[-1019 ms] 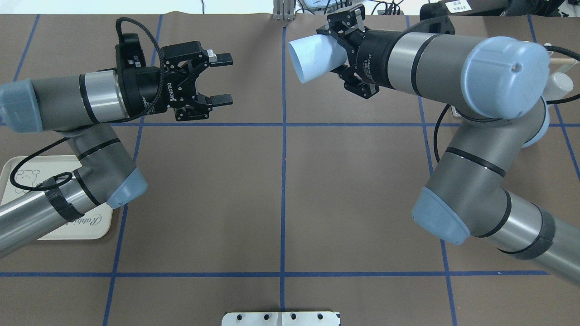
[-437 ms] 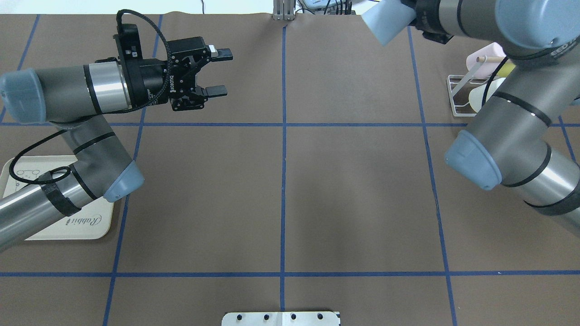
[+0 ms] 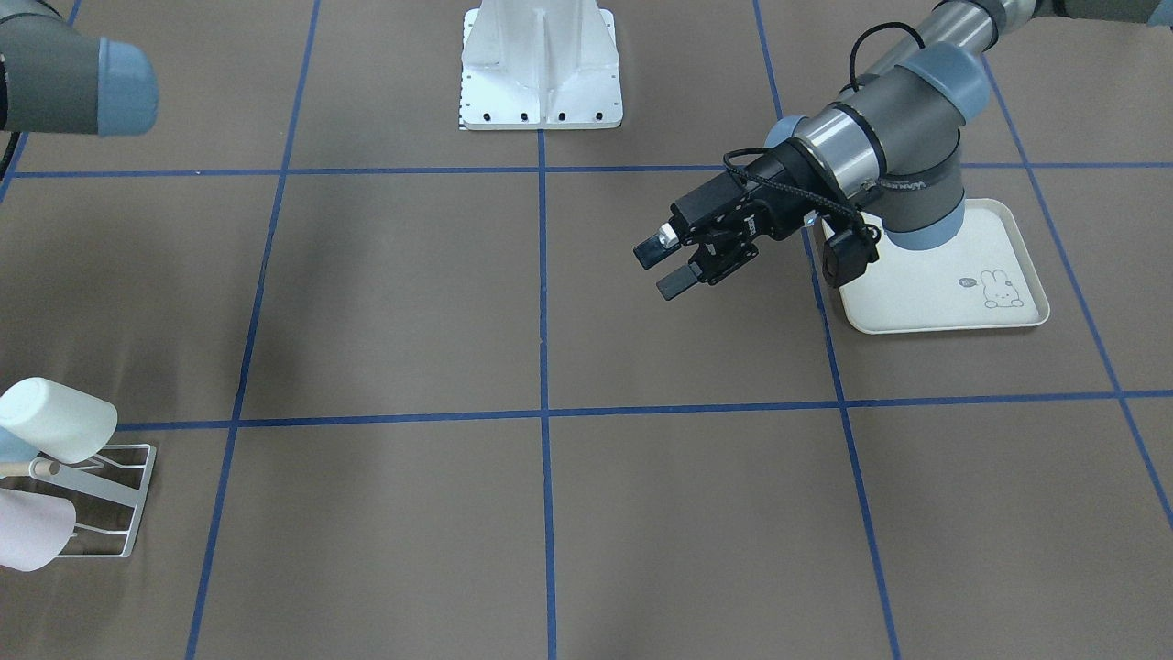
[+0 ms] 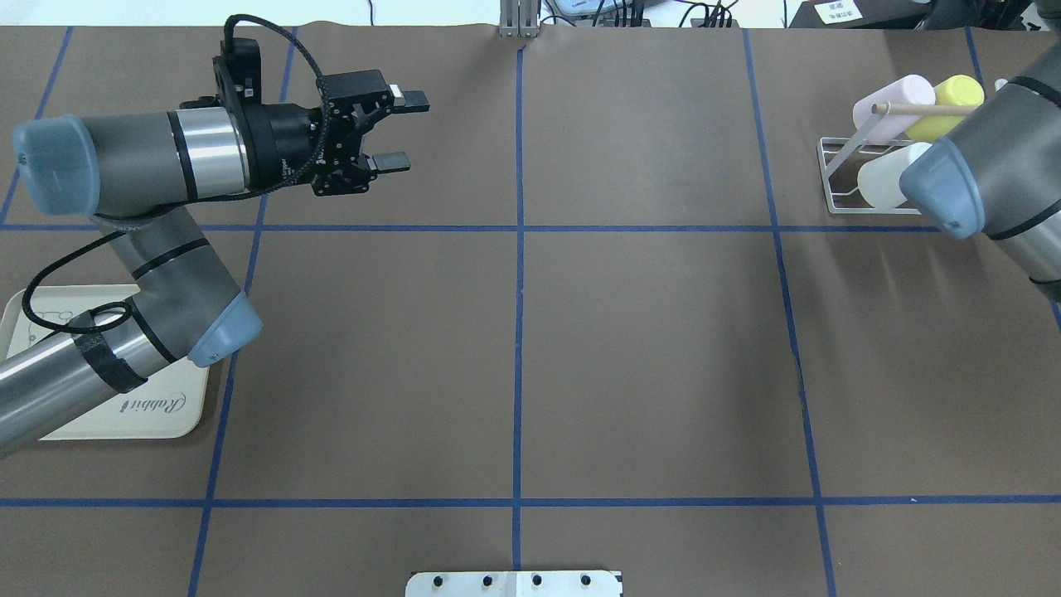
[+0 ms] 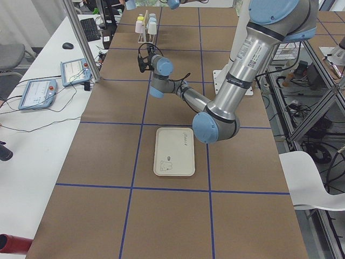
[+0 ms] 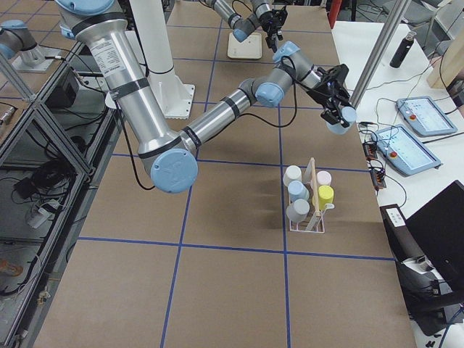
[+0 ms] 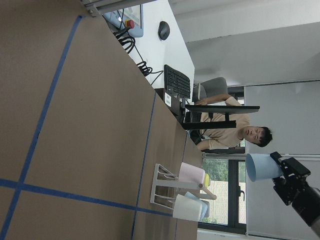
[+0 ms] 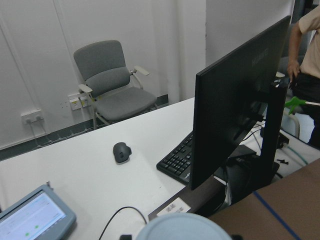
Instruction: Transfer IKEA cup to right arm and place on rack
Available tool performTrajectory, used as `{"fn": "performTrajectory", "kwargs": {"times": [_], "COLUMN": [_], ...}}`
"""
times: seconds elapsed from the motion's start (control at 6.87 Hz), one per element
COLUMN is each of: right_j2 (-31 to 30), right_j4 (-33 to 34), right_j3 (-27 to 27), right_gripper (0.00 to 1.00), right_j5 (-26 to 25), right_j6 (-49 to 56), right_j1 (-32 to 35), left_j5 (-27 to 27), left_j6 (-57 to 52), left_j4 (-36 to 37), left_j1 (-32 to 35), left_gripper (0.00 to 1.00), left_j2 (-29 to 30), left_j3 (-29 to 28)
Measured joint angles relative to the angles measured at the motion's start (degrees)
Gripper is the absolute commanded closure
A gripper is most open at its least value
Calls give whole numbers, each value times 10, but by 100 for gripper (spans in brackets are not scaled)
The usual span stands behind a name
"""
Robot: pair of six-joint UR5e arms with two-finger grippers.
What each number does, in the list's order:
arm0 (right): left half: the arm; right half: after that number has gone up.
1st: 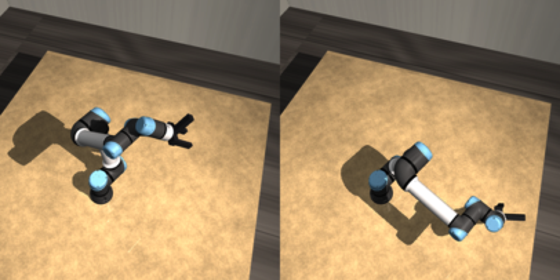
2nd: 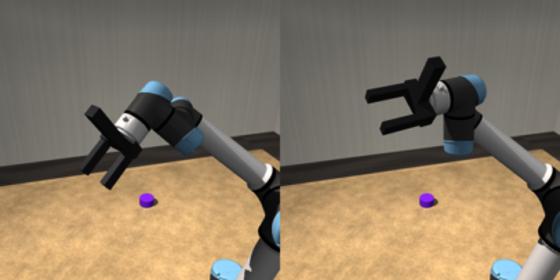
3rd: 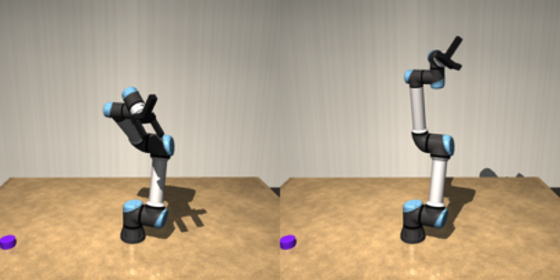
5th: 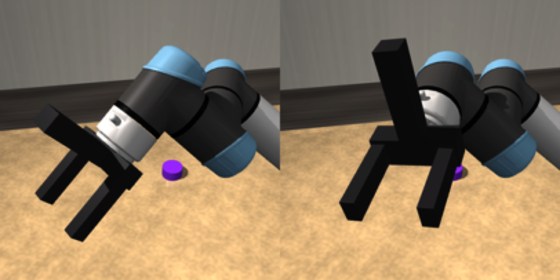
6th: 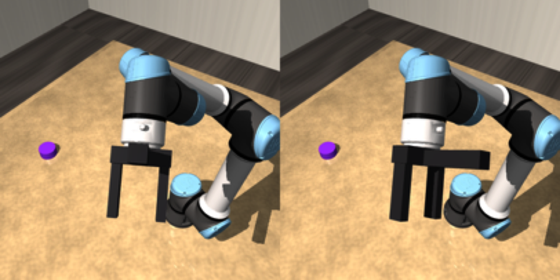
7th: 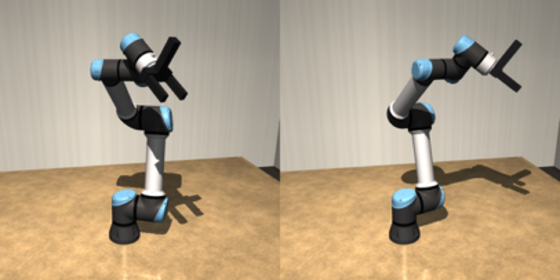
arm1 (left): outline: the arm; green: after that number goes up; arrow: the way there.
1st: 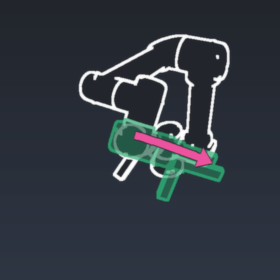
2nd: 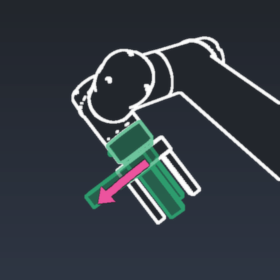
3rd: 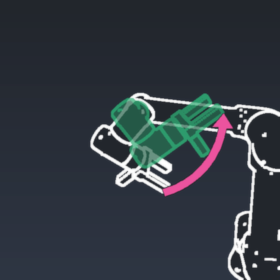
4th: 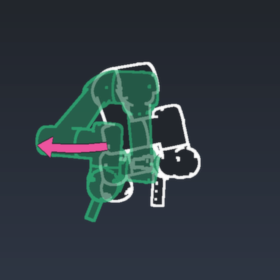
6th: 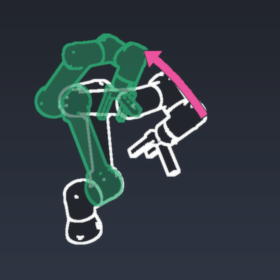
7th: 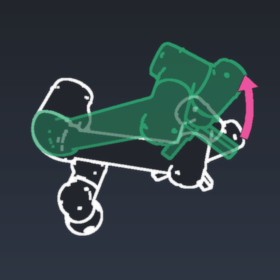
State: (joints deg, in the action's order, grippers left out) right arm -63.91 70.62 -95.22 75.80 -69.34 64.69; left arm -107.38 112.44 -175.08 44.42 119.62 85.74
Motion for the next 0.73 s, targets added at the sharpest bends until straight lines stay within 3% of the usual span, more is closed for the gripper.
{"fn": "performTrajectory", "kwargs": {"times": [0.29,0.44,0.73], "right_j2": [7,5,-10], "right_j4": [-155,-194,-216], "right_j3": [165,208,227], "right_gripper": [100,100,100], "right_j5": [-33,-37,-39], "right_j6": [66,90,110], "right_j1": [36,44,42], "left_j5": [0,0,1], "left_j6": [0,0,0], "left_j4": [3,3,3], "left_j1": [0,-1,-3], "left_gripper": [0,0,0], "left_j2": [-1,-1,-1], "left_j3": [-2,-3,-5]}}
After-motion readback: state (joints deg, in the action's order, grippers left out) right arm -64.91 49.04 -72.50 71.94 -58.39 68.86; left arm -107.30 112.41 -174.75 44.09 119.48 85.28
